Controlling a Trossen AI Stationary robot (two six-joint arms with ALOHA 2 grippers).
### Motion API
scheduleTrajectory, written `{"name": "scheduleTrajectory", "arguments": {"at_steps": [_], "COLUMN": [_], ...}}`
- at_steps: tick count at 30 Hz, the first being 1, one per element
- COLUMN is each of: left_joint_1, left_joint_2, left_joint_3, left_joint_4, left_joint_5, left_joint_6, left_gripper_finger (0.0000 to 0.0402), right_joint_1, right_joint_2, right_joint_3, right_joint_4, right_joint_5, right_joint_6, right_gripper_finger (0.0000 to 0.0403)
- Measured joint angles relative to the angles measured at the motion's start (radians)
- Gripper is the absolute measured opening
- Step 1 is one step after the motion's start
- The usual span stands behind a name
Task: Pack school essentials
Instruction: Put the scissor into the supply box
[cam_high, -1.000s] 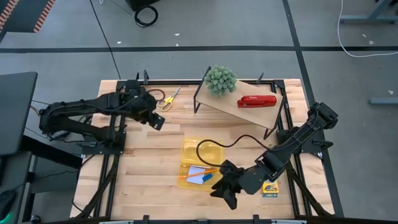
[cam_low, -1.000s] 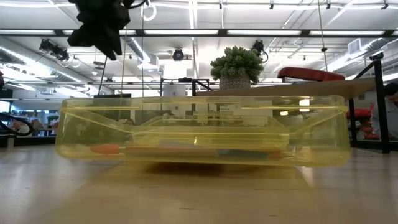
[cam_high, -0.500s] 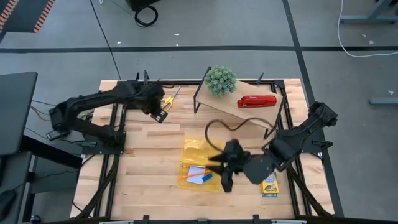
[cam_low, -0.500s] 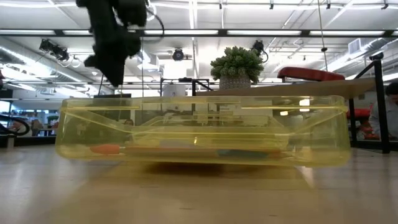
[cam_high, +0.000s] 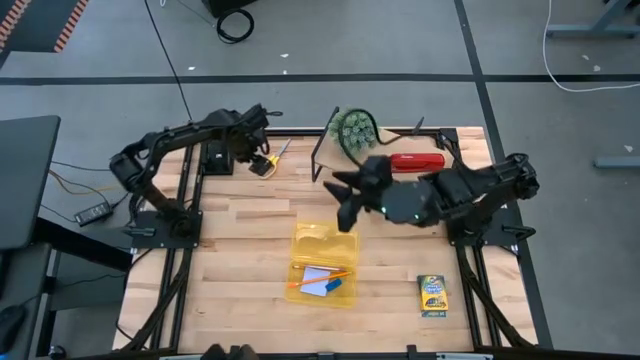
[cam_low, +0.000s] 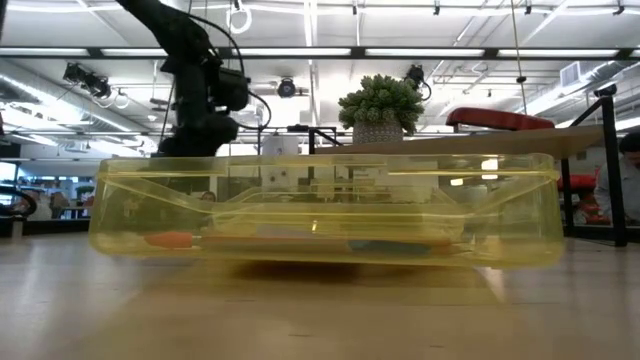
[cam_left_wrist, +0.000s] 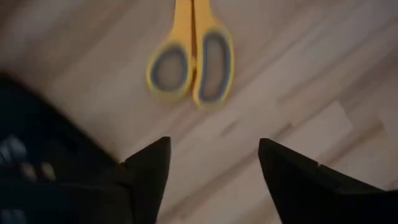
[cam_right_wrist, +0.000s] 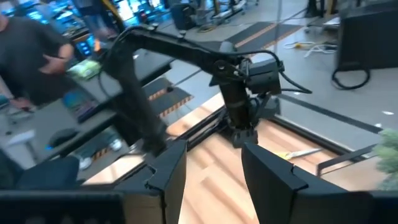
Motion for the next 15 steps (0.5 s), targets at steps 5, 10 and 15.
{"name": "scheduleTrajectory", "arguments": {"at_steps": [5,10,15], "left_joint_1": [0.003,0.003,0.003], "left_joint_2": [0.102,0.185,0.258], "left_joint_3": [0.090,0.126,0.128], "left_joint_4": [-0.019,-0.026,-0.026], "left_joint_5": [-0.021,-0.026,-0.026], "left_joint_6": [0.057,0.122,0.138], "left_gripper_finger": [0.0264,0.0241,0.0215], "right_joint_1": [-0.061,-0.080,-0.055], "right_joint_2": [0.001,0.001,0.001], "right_joint_3": [-0.005,-0.005,-0.005], "right_joint_4": [-0.010,-0.010,-0.034], "right_joint_5": [-0.041,-0.125,-0.138], "right_joint_6": [0.037,0.086,0.141], "right_gripper_finger": [0.0161,0.0161,0.0161]}}
